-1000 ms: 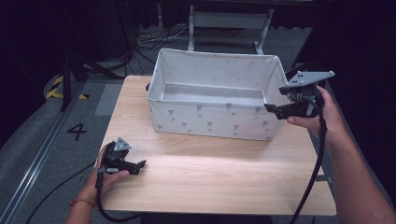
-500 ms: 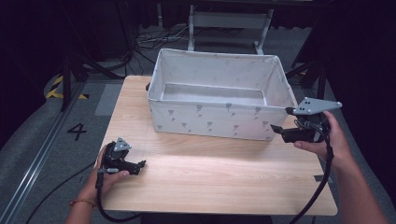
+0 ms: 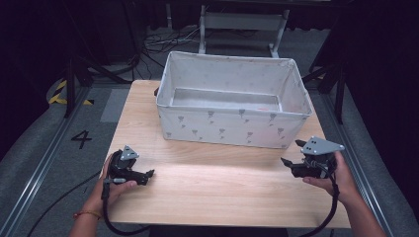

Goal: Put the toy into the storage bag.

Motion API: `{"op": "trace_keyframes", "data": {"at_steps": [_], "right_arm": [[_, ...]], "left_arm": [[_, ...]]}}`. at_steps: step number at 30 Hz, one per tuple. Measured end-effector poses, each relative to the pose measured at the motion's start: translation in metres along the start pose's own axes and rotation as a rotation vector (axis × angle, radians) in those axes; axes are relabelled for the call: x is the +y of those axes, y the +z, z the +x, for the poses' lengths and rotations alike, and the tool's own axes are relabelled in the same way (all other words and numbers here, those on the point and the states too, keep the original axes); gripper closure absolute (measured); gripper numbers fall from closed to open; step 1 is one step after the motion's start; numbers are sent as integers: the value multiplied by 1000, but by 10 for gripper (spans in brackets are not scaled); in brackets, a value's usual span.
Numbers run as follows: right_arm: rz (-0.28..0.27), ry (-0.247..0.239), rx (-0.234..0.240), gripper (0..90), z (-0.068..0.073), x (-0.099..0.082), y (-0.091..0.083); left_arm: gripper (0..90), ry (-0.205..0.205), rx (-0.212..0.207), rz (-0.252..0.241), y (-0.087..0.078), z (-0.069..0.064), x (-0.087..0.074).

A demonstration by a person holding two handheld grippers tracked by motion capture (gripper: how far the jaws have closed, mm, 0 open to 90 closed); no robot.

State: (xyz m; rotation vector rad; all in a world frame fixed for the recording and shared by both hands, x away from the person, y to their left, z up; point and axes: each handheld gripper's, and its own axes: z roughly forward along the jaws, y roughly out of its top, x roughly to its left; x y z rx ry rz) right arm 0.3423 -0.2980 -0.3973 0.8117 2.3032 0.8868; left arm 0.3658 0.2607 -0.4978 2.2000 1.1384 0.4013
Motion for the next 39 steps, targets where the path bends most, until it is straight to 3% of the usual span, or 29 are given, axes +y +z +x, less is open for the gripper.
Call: {"op": "trace_keyframes", "data": {"at_steps": [4,11,14,17,18,22,23,25,29,39], "right_arm": [[43,5,1,244,2,-22,16],[101,69,33,241,0,-63,34],[91,132,56,241,-3,-80,34],[85,164,62,242,-4,-88,32],[76,207,87,239,-5,-98,30],[81,266,89,219,-6,-116,27],[81,266,89,219,-6,-116,27],[34,314,95,217,-7,-125,26],[46,316,69,185,-6,-125,26],[47,317,67,183,-6,-125,26]], "left_arm": [[5,0,0,0,0,0,0],[5,0,0,0,0,0,0],[5,1,-3,0,0,0,0],[4,0,-5,1,0,0,0],[4,-2,-6,0,0,0,0],[4,0,-6,2,0,0,0],[4,2,-5,0,0,0,0],[4,2,-4,0,0,0,0],[4,0,2,-1,0,0,0],[3,-5,0,-2,0,0,0]]}}
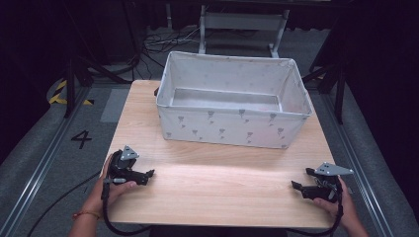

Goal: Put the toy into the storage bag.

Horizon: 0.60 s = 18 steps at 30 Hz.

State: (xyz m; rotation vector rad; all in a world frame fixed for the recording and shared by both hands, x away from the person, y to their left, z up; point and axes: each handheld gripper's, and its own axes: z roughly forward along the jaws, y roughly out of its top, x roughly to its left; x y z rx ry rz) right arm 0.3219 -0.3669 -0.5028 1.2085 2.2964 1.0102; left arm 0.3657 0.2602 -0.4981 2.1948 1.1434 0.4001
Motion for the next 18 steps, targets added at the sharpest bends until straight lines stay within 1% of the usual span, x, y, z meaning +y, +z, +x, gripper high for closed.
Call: {"op": "trace_keyframes", "data": {"at_steps": [18], "right_arm": [[3,4,-5,169,0,0,0]], "left_arm": [[2,-1,-1,1,0,0,0]]}}
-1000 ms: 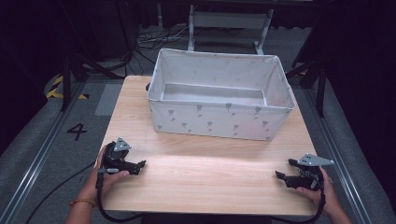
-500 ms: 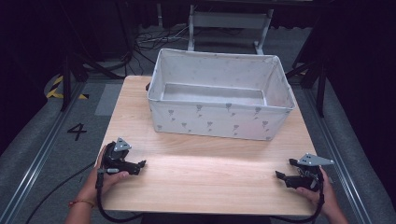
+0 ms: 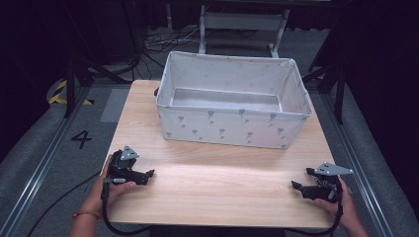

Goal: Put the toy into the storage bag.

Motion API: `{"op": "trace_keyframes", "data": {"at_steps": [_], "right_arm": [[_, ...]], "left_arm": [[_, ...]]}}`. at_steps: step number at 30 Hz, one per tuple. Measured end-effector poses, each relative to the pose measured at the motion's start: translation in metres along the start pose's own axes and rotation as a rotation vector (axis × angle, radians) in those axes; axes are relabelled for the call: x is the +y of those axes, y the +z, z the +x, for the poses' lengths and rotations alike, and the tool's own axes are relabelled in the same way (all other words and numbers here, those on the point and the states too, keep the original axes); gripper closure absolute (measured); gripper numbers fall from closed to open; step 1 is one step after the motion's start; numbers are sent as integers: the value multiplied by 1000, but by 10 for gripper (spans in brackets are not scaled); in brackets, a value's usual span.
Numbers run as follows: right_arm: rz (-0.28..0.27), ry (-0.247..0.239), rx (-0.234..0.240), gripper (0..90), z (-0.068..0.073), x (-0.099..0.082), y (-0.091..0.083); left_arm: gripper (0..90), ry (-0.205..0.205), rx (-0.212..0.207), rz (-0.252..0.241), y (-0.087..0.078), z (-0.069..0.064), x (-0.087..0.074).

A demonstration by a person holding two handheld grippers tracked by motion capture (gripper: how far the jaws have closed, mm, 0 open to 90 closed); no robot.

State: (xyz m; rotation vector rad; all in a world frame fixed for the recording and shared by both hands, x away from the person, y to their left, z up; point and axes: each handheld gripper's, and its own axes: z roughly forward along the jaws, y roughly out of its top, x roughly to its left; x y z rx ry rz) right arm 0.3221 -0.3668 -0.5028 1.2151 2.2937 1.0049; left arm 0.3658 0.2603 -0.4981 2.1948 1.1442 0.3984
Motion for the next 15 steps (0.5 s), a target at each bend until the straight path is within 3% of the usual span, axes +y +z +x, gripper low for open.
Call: {"op": "trace_keyframes", "data": {"at_steps": [15], "right_arm": [[2,5,-8,159,0,0,0]], "left_arm": [[2,-11,11,4,-1,0,-1]]}}
